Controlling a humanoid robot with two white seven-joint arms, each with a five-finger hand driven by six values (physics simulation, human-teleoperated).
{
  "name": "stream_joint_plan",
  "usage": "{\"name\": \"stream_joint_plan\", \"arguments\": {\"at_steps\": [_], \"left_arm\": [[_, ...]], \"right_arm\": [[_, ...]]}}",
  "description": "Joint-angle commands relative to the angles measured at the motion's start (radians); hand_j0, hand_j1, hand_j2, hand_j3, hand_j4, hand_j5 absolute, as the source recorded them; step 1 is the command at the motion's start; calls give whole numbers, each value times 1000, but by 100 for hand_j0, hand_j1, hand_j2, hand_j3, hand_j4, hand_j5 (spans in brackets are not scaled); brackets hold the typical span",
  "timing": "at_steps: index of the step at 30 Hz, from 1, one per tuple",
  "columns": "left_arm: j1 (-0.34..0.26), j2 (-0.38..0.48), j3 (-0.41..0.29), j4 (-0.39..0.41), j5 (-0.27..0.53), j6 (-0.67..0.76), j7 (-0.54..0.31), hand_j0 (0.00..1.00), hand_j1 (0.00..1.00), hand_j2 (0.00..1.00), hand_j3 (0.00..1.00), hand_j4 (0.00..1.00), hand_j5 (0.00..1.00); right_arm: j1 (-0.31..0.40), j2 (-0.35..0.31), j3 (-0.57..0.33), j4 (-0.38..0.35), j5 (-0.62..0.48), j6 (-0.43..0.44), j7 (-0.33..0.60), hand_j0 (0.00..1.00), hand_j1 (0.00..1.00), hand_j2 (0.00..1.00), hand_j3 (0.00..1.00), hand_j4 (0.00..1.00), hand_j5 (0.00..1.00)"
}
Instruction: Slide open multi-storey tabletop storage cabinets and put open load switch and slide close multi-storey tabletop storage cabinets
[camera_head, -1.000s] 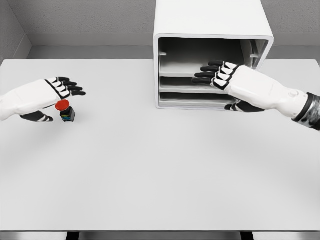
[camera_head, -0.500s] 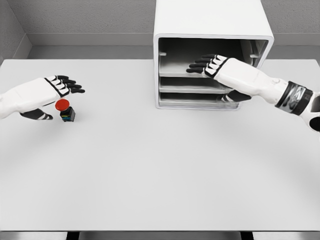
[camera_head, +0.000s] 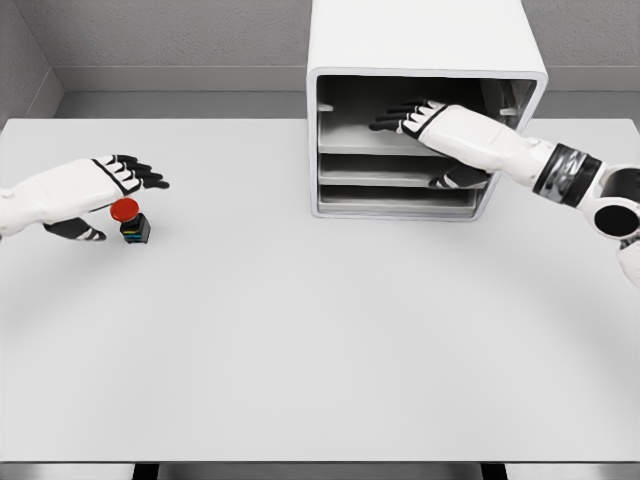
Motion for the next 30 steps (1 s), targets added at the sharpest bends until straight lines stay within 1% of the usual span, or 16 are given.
{"name": "stream_joint_plan", "arguments": {"at_steps": [1,2,5,8,10,12,16,18,23,25,27,30], "left_arm": [[0,0,-15,14,4,1,0,100,100,100,100,100,100],[-8,0,-17,17,4,1,0,100,100,100,100,100,100],[-11,0,-31,17,-3,1,-1,91,91,91,91,91,91],[-11,0,-35,16,-3,1,-21,76,76,76,76,76,76],[-11,-11,-41,16,-4,1,-23,75,75,75,75,75,75],[-11,-12,-41,16,-9,1,-23,72,72,72,72,72,72],[-12,-12,-43,22,-9,1,-23,72,72,72,72,72,72],[-18,-12,-43,46,-9,1,-23,73,73,73,73,73,73],[-26,-20,-43,66,-9,1,-27,74,74,74,74,74,74],[-28,-22,-43,66,-9,1,-27,74,74,74,74,74,74],[-28,-22,-43,66,-10,1,-27,74,74,74,74,74,74],[-28,-25,-43,68,-18,1,-27,71,71,71,71,71,71]], "right_arm": [[0,4,14,18,-5,1,10,99,99,99,99,99,99],[-5,4,16,18,-5,1,10,99,99,99,99,99,99],[-5,4,22,17,0,1,19,99,99,99,99,99,99],[-3,3,23,12,3,1,21,99,99,99,99,99,99],[-2,3,23,12,4,1,23,99,99,99,99,99,99],[0,1,23,11,6,1,23,99,99,99,99,99,99],[2,1,30,8,6,1,23,99,99,99,99,99,99],[3,0,30,6,7,1,23,99,99,99,99,99,99],[5,-5,30,2,7,1,23,99,99,99,99,99,99],[6,-7,30,0,7,1,23,99,99,99,99,99,99],[15,-11,30,-26,7,1,24,99,99,99,99,99,99],[20,-19,30,-26,9,1,24,99,99,99,99,99,99]]}}
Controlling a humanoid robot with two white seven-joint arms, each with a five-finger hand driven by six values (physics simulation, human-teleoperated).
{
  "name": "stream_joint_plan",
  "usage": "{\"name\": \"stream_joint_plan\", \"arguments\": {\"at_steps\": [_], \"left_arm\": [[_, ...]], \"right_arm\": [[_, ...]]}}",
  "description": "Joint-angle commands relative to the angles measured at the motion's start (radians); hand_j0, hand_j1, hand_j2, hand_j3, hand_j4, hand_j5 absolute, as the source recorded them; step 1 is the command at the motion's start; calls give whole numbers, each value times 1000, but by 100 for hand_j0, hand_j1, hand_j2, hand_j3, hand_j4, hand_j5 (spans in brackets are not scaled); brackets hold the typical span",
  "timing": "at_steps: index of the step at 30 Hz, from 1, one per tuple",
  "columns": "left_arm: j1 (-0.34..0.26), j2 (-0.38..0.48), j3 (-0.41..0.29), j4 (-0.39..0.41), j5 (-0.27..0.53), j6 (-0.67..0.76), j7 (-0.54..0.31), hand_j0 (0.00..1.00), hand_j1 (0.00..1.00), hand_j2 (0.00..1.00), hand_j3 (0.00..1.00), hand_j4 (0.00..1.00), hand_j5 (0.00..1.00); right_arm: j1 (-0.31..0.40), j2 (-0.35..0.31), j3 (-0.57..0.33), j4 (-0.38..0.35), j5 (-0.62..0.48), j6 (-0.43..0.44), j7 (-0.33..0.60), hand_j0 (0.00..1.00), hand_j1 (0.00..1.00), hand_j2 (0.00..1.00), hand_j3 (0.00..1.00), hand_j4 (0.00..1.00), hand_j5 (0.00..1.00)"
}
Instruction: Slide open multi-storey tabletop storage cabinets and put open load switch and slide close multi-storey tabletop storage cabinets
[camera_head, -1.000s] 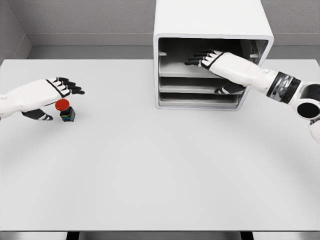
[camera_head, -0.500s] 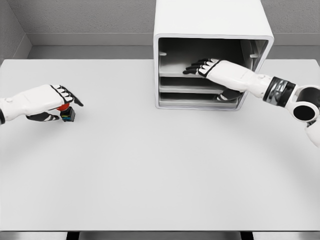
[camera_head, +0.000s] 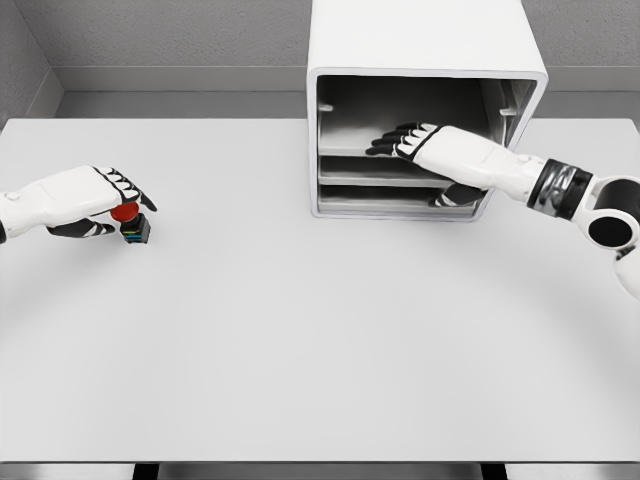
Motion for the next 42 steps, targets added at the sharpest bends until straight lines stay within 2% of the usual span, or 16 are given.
{"name": "stream_joint_plan", "arguments": {"at_steps": [1,4,7,10,12,17,23,27,30,33,36,42], "left_arm": [[0,-1,0,3,1,1,0,70,70,70,70,70,70],[0,-3,0,9,-9,1,-3,64,64,64,64,64,64],[0,-6,-1,11,-12,1,-7,61,61,61,61,61,61],[2,-10,-1,11,-10,1,-20,53,53,53,53,53,53],[2,-9,-1,11,-10,1,-20,49,49,49,49,49,49],[3,-9,-1,9,-7,1,-20,48,48,48,48,48,48],[-8,-7,2,5,1,1,-20,49,49,49,49,49,49],[-11,-3,2,-1,4,1,-20,49,49,49,49,49,49],[-14,1,5,-4,5,1,-20,49,49,49,49,49,49],[-23,2,5,-8,7,1,-19,49,49,49,49,49,49],[-23,4,7,-23,16,1,-20,49,49,49,49,49,49],[-26,16,8,-37,30,1,-20,49,49,49,49,49,49]], "right_arm": [[0,-4,3,-8,0,-2,4,99,99,99,99,99,99],[11,-38,0,-69,-3,-2,4,99,99,99,99,99,99],[12,-45,0,-72,-9,-2,4,99,99,99,99,99,99],[14,-77,-10,-126,-17,-2,2,99,99,99,99,99,99],[23,-85,-10,-129,-20,-2,2,99,99,99,99,99,99],[58,-107,-11,-187,-17,-2,2,99,99,99,99,99,99],[92,-165,-17,-270,-26,-2,1,99,99,99,99,99,99],[92,-222,-40,-307,-91,-2,1,99,99,99,99,99,99],[84,-211,-76,-291,-97,-2,2,99,99,99,99,99,99],[54,-128,-71,-179,-54,-2,4,99,99,99,99,99,99],[38,-70,-68,-112,-17,-2,8,99,99,99,99,99,99],[11,-18,-62,-40,18,-2,10,99,99,99,99,99,99]]}}
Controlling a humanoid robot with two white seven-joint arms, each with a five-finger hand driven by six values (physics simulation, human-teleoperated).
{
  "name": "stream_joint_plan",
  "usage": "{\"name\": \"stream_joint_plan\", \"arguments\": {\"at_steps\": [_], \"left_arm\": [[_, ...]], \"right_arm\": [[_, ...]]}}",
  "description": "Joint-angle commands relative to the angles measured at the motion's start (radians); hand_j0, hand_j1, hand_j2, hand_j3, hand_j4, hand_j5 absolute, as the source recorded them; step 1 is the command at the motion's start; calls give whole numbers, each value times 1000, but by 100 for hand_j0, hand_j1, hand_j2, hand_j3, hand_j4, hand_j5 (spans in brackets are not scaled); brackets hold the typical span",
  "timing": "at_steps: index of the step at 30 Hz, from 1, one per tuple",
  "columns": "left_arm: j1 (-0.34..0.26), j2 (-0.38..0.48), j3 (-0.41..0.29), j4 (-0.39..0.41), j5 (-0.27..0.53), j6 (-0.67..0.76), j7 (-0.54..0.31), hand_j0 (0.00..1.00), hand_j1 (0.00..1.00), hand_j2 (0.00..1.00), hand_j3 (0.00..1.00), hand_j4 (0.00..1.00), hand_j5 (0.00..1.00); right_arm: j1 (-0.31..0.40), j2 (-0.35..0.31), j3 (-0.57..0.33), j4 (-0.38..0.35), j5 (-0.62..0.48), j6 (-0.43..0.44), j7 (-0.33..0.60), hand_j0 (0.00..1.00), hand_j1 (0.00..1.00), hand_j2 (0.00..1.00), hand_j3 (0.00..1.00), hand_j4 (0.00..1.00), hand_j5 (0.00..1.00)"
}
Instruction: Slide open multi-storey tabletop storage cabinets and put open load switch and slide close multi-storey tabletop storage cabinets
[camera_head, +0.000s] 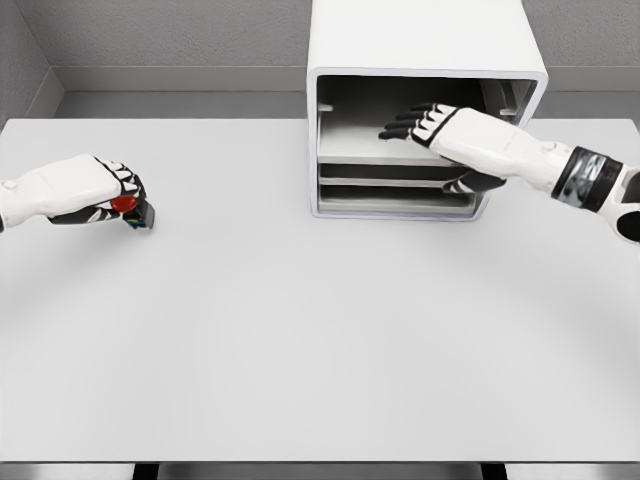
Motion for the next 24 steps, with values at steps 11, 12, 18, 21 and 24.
{"name": "stream_joint_plan", "arguments": {"at_steps": [11,12,18,21,24], "left_arm": [[0,29,4,-23,13,1,0,50,50,50,50,50,50],[0,31,3,-24,13,1,2,50,50,50,50,50,50],[0,34,3,-41,13,1,2,50,50,50,50,50,50],[-2,32,4,-47,11,1,2,50,50,50,50,50,50],[-18,29,4,-49,10,1,0,50,50,50,50,50,50]], "right_arm": [[11,23,20,39,50,2,1,99,99,99,99,99,99],[14,22,20,37,52,2,1,99,99,99,99,99,99],[25,22,21,31,70,2,1,99,99,99,99,99,99],[26,17,21,22,67,2,0,99,99,99,99,99,99],[26,9,21,14,63,2,0,99,99,99,99,99,99]]}}
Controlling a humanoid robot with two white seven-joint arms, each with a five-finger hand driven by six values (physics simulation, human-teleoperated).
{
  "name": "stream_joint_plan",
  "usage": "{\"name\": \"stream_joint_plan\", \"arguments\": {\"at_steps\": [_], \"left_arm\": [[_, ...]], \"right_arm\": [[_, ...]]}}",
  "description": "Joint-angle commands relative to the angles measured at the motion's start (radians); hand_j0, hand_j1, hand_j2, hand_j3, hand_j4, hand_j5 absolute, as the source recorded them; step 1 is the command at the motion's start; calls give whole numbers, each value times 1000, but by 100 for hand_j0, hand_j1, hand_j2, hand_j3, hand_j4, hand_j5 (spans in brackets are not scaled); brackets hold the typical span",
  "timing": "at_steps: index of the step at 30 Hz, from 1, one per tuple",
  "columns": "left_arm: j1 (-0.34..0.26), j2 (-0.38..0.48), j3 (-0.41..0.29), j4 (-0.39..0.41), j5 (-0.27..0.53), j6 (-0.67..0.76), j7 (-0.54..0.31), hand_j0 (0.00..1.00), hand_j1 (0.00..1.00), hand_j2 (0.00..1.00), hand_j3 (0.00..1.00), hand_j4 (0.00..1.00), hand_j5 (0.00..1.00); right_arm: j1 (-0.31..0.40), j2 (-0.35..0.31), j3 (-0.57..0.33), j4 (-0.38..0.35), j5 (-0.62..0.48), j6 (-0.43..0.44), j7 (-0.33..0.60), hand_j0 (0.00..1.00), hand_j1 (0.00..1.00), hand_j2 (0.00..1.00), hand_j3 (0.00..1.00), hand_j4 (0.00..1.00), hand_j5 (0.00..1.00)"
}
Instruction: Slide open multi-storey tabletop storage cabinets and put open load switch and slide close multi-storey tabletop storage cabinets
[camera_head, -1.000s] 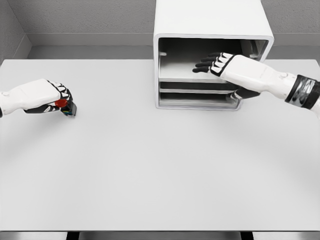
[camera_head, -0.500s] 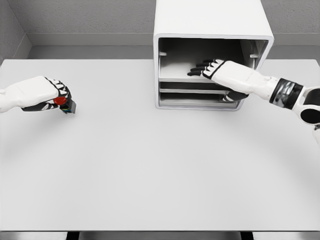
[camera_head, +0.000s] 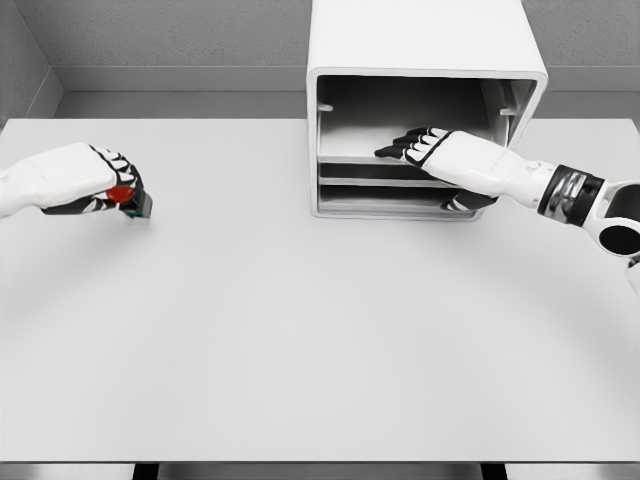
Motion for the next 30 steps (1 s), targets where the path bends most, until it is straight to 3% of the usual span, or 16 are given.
{"name": "stream_joint_plan", "arguments": {"at_steps": [1,10,16,19,30], "left_arm": [[0,-1,1,-2,5,1,1,50,50,50,50,50,50],[-43,4,-1,-62,17,1,3,50,50,50,50,50,50],[-54,9,-1,-109,31,1,3,50,50,50,50,50,50],[-54,7,-1,-141,36,1,3,50,50,50,50,50,50],[-78,7,-1,-215,37,1,3,50,50,50,50,50,50]], "right_arm": [[0,-12,3,-20,-6,-1,0,99,99,99,99,99,99],[31,-59,1,-86,-10,-1,0,99,99,99,99,99,99],[48,-81,-5,-87,-14,-1,-3,99,99,99,99,99,99],[64,-104,-14,-139,-16,-1,-3,99,99,99,99,99,99],[101,-176,-17,-202,-48,-1,-8,99,99,99,99,99,99]]}}
